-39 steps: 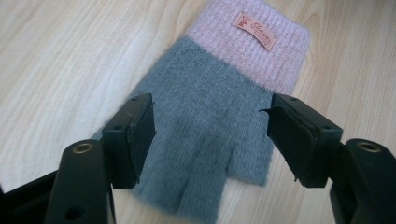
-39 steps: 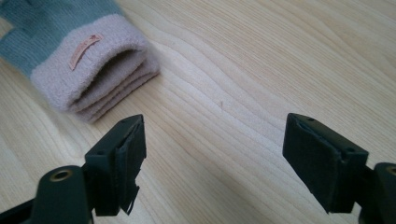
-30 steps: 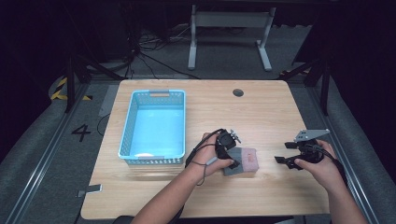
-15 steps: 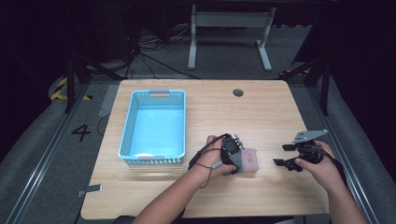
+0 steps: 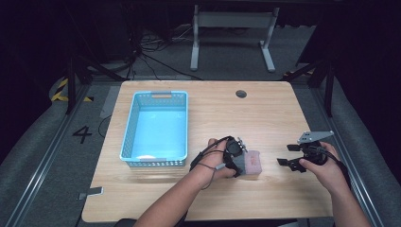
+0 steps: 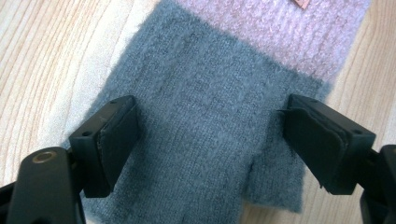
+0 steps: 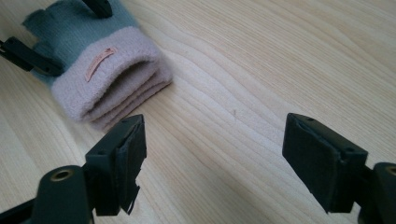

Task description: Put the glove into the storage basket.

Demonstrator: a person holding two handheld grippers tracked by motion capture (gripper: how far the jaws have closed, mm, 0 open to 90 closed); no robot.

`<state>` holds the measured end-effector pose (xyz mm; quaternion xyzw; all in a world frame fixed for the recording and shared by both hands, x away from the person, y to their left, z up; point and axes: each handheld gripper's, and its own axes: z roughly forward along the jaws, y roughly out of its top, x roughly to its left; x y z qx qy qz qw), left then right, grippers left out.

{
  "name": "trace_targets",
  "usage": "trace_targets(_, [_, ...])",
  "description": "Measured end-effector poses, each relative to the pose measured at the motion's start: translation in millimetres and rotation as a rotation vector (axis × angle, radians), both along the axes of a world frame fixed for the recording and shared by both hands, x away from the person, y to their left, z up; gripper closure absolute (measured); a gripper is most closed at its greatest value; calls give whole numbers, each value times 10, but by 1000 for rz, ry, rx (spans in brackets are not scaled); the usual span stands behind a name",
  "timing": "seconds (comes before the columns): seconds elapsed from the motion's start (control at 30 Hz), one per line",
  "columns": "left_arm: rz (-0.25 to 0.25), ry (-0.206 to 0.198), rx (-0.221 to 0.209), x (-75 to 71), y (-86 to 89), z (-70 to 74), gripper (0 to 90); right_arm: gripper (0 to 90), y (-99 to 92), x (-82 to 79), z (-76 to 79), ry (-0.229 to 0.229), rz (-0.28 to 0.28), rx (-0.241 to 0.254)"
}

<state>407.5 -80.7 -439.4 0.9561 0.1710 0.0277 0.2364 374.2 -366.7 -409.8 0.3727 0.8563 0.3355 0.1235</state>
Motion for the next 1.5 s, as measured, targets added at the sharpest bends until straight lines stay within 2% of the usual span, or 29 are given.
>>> trace_targets(0.27, [13, 5, -14, 5, 10, -14, 190, 222, 8, -11, 9, 10, 9, 9])
trace_targets(0.4, [25, -5, -10, -6, 5, -4, 238, 224, 3, -14, 9, 12, 9, 6])
trace_targets(0.5, [24, -6, 2, -20, -11, 18, 299, 227, -4, -13, 13, 8, 7, 7])
trace_targets(0.7, [7, -15, 4, -70, -43, 53, 549, 232, -7, -8, 9, 11, 3, 3])
trace_targets(0.93, [-8, -37, -8, -86, -19, 75, 663, 235, -15, 1, 20, 5, -1, 6])
trace_targets(1.0, [-5, -30, -22, -91, -4, 93, 675, 236, -12, 10, 18, 5, 3, 5])
trace_targets(1.2, [-23, -34, -38, -161, 75, 215, 684, 237, -9, 57, 29, -3, 8, 8])
trace_targets(1.37, [-12, -58, -73, -220, 176, 411, 687, 237, -9, 84, 57, -7, 14, 14])
trace_targets(1.5, [-2, -74, -85, -240, 301, 558, 687, 237, 18, 130, 73, -13, 22, 20])
